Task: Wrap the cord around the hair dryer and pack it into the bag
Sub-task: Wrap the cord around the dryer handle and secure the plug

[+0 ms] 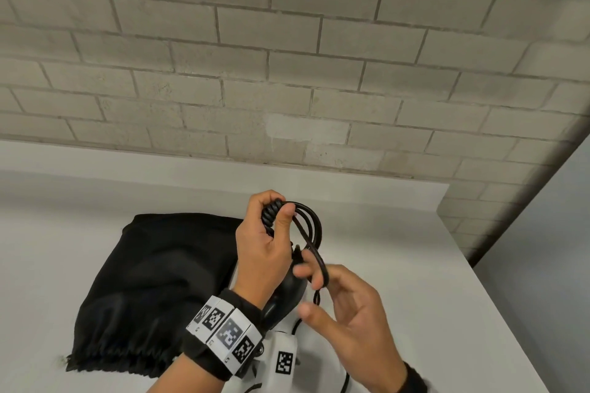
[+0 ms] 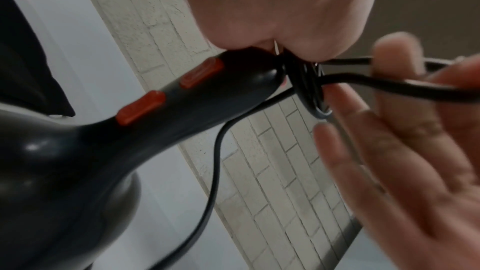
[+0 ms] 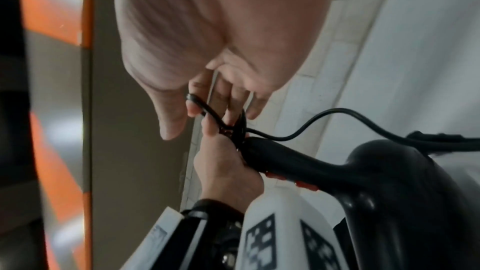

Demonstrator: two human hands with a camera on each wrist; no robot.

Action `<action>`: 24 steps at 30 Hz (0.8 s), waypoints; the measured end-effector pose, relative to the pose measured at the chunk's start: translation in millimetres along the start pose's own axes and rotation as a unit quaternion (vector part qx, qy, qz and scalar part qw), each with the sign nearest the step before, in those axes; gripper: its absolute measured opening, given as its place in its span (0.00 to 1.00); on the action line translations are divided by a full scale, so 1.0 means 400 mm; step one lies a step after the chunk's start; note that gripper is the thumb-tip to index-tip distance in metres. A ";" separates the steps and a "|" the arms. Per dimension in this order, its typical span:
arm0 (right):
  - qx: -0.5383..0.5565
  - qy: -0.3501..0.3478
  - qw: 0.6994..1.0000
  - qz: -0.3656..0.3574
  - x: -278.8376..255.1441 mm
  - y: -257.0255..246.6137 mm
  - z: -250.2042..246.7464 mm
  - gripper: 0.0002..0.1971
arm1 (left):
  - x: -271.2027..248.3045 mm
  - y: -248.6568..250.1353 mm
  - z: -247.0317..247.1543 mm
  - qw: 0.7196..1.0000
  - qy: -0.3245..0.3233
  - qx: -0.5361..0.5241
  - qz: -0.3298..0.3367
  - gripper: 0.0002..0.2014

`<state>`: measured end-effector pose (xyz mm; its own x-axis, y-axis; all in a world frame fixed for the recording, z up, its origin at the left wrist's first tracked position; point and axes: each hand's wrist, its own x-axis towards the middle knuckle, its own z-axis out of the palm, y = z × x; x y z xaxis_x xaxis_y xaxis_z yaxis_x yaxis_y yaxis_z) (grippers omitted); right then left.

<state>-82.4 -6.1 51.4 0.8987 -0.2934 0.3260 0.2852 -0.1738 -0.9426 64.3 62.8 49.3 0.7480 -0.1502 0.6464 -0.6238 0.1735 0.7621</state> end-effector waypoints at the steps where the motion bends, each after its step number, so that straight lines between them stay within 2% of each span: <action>1: 0.010 0.001 1.000 0.012 -0.009 -0.001 0.000 0.10 | -0.001 -0.001 -0.001 1.000 0.000 0.003 0.001 0.14; 4: 0.032 0.007 0.999 0.039 -0.030 -0.017 -0.028 0.19 | 0.000 -0.005 -0.004 1.000 0.003 0.008 0.002 0.12; 6: 0.111 0.000 0.991 0.077 -0.044 -0.031 -0.050 0.24 | -0.004 -0.005 -0.001 1.000 -0.005 0.011 0.008 0.11; 8: 0.223 -0.010 0.970 0.101 -0.052 -0.037 -0.067 0.25 | -0.007 -0.004 0.006 1.000 -0.005 0.006 0.005 0.11; 9: 0.240 -0.022 0.965 0.100 -0.057 -0.035 -0.072 0.24 | -0.005 -0.007 0.008 1.000 -0.001 0.004 0.003 0.12; 11: 0.170 -0.043 0.981 0.083 -0.071 -0.002 -0.086 0.21 | 0.003 -0.014 0.009 1.000 0.009 0.001 -0.001 0.13; 12: 0.126 -0.046 0.989 0.069 -0.081 0.013 -0.087 0.16 | 0.006 -0.016 0.008 1.000 0.015 -0.003 -0.004 0.13; 14: 0.115 -0.029 0.992 0.041 -0.108 0.041 -0.068 0.05 | 0.009 -0.016 0.005 1.000 0.020 -0.006 -0.009 0.13; 15: 0.136 -0.017 0.990 0.045 -0.117 0.050 -0.058 0.02 | 0.009 -0.014 0.005 1.000 0.016 -0.004 -0.008 0.12; 18: 0.172 -0.039 0.971 0.160 -0.130 0.042 -0.059 0.21 | 0.015 -0.016 -0.001 1.000 0.020 0.001 -0.008 0.13; 20: 0.160 -0.078 0.957 0.227 -0.128 0.018 -0.082 0.26 | 0.025 -0.024 -0.013 0.999 0.034 0.003 -0.013 0.13; 22: 0.163 -0.110 0.953 0.231 -0.127 0.013 -0.101 0.28 | 0.029 -0.024 -0.019 0.999 0.035 0.008 -0.012 0.11; 24: 0.165 -0.102 0.964 0.181 -0.110 -0.038 -0.094 0.29 | 0.030 -0.023 -0.021 0.999 0.041 0.009 -0.014 0.09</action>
<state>-138.8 -25.9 53.9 0.9965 -0.0819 -0.0173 0.0016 0.2245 -0.9745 80.9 67.5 49.9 0.7804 -0.0741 0.6209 -0.6065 0.1520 0.7805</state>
